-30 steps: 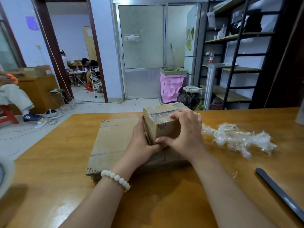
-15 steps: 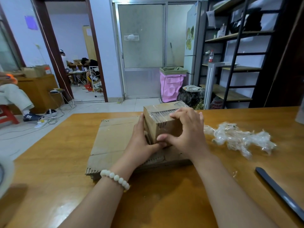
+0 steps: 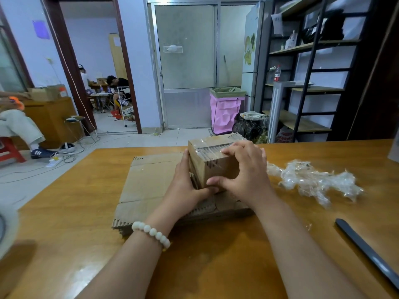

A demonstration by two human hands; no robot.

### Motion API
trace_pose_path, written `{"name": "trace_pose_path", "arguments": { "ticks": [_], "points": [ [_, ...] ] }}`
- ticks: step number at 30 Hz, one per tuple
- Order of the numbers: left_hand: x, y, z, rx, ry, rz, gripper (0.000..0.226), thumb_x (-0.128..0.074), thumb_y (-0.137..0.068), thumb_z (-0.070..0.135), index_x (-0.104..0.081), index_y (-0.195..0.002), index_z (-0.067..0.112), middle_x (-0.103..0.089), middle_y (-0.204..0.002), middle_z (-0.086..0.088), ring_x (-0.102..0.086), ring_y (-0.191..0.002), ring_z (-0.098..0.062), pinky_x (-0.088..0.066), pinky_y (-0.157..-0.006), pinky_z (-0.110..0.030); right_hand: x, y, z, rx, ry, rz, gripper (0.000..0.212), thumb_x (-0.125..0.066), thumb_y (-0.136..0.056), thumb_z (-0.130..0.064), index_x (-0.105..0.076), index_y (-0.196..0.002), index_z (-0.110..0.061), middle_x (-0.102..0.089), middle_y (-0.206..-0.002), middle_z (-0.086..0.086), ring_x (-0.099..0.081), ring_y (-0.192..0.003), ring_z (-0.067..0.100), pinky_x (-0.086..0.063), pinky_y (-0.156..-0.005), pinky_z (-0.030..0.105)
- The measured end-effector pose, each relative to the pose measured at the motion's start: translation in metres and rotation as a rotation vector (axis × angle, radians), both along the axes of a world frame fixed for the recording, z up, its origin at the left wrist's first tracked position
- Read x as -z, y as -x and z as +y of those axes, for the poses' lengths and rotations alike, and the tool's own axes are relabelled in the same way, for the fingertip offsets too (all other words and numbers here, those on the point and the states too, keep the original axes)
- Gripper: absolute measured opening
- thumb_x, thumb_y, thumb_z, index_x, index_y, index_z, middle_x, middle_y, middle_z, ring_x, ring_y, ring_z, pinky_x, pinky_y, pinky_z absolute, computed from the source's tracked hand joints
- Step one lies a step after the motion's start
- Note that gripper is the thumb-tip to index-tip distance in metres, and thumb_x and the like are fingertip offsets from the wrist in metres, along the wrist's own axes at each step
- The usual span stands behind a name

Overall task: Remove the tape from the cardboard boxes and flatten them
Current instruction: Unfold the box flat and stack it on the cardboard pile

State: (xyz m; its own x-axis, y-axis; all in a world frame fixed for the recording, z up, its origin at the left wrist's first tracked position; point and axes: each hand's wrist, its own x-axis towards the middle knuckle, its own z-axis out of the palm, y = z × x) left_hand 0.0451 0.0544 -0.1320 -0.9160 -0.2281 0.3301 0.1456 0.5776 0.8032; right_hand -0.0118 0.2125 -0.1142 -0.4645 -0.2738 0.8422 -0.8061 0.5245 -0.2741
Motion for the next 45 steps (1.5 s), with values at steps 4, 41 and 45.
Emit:
{"name": "trace_pose_path", "arguments": {
  "ticks": [4,41,45],
  "points": [
    [-0.0005,0.0010,0.0003,0.013,0.003,0.006,0.123,-0.088,-0.067,0.029,-0.003,-0.155,0.030,-0.030,-0.153,0.003,-0.037,-0.134,-0.016,-0.042,-0.108,-0.042,-0.0036,0.0000,0.0005,-0.022,0.071,0.038,0.043,-0.060,-0.069,-0.057,-0.062,-0.092,-0.021,-0.057,-0.093,0.002,-0.056,-0.092,0.025,-0.034,-0.090,0.072],
    [-0.0030,-0.0020,0.0026,0.057,-0.033,0.037,0.120,-0.084,-0.073,0.015,0.003,-0.153,0.033,-0.021,-0.153,0.008,-0.028,-0.139,-0.011,-0.035,-0.113,-0.043,-0.0060,-0.0002,0.0058,-0.097,0.118,0.095,0.052,-0.049,-0.083,-0.064,-0.065,-0.081,-0.015,-0.054,-0.085,-0.002,-0.051,-0.084,0.014,-0.032,-0.095,0.069],
    [-0.0051,-0.0018,-0.0020,0.034,-0.081,0.027,0.117,-0.082,-0.074,0.013,0.001,-0.154,0.032,-0.024,-0.157,0.000,-0.026,-0.138,-0.008,-0.030,-0.111,-0.026,-0.0019,0.0041,0.0039,-0.040,-0.016,0.112,0.045,-0.062,-0.073,-0.052,-0.066,-0.100,-0.016,-0.058,-0.097,0.003,-0.054,-0.095,0.020,-0.040,-0.090,0.064]
  ]
}}
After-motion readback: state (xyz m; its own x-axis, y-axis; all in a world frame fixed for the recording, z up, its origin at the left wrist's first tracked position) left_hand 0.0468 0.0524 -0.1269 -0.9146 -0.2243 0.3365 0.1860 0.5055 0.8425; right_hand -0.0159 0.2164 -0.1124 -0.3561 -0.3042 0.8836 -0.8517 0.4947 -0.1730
